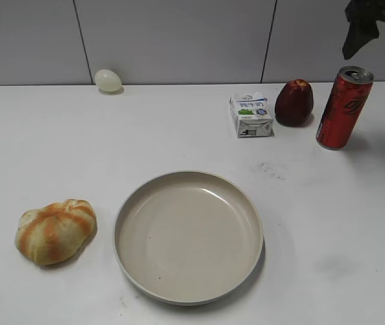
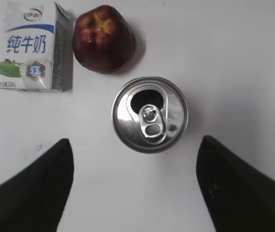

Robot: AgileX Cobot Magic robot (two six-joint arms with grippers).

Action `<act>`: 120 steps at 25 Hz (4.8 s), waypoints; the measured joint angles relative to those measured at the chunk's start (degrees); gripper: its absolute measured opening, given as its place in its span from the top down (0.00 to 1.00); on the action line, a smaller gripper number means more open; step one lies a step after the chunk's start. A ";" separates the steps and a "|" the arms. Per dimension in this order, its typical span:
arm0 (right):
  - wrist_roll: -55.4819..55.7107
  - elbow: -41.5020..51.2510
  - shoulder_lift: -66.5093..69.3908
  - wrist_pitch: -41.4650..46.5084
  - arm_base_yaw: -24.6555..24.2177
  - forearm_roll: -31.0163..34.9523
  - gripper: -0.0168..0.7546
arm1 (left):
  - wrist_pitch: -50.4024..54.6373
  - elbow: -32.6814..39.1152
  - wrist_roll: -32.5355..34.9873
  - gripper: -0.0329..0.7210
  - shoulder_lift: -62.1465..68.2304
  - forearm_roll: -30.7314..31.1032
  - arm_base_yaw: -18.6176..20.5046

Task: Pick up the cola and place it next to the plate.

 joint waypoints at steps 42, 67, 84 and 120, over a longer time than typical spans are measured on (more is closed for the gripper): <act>1.72 -3.33 5.23 0.37 0.00 -0.68 0.29 | 0.00 0.00 0.00 0.67 0.00 0.00 0.00; 7.54 40.41 -23.02 -14.97 23.08 -1.92 0.29 | 0.00 0.00 0.00 0.67 0.00 0.00 0.00; 8.02 45.27 -21.16 -20.09 23.90 -0.06 0.29 | 0.00 0.00 0.00 0.67 0.00 0.00 0.00; 7.07 5.32 -9.82 -0.46 2.76 -2.71 0.15 | 0.00 0.00 0.00 0.67 0.00 0.00 0.00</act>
